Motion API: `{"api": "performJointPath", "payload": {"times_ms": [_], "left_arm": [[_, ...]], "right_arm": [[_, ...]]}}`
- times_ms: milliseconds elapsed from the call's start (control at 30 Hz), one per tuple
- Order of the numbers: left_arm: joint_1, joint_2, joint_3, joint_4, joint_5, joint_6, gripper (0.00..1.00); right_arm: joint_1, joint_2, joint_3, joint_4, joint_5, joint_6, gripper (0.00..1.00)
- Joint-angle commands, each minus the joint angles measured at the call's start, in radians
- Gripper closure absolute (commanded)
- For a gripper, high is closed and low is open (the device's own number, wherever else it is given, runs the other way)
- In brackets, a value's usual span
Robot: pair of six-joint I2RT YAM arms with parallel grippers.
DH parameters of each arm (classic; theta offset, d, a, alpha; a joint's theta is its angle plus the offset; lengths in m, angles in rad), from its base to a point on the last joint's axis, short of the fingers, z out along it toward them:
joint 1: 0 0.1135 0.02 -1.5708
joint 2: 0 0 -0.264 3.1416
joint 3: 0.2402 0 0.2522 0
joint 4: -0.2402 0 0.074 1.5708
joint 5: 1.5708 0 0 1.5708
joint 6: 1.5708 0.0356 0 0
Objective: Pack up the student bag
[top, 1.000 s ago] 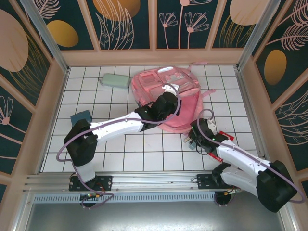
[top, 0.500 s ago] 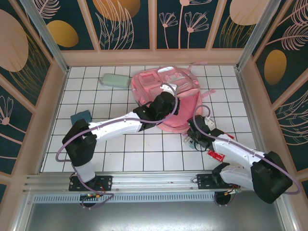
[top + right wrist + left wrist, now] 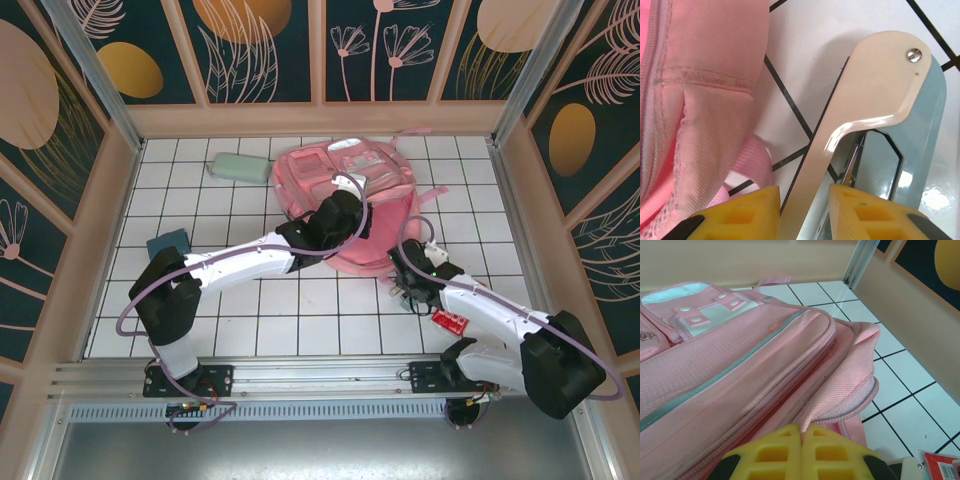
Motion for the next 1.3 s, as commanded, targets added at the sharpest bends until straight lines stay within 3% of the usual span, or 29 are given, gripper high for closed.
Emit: {"api": "performJointPath", "payload": {"times_ms": [0,367,600,933,1167,1267], "left_arm": [[0.023,-0.039,0.004,0.054,-0.014,-0.023,1.0],[0.027,-0.046,-0.008,0.055,-0.014,-0.025,1.0],[0.034,-0.045,-0.021,0.065,-0.008,-0.026,1.0],[0.044,-0.081,-0.04,0.074,-0.001,-0.029,1.0],[0.045,-0.079,-0.037,0.075,0.004,-0.035,1.0],[0.046,-0.078,-0.035,0.074,0.005,-0.036,1.0]], "right_arm": [[0.006,-0.007,0.01,-0.037,0.004,-0.032,0.68],[0.017,0.083,0.03,0.076,-0.082,-0.005,0.58],[0.029,0.154,0.066,0.077,-0.09,-0.012,0.58],[0.038,0.074,0.054,-0.021,-0.025,0.002,0.89],[0.016,0.007,0.013,-0.044,-0.016,-0.012,0.99],[0.002,-0.003,0.002,-0.028,-0.029,-0.025,0.99]]}}
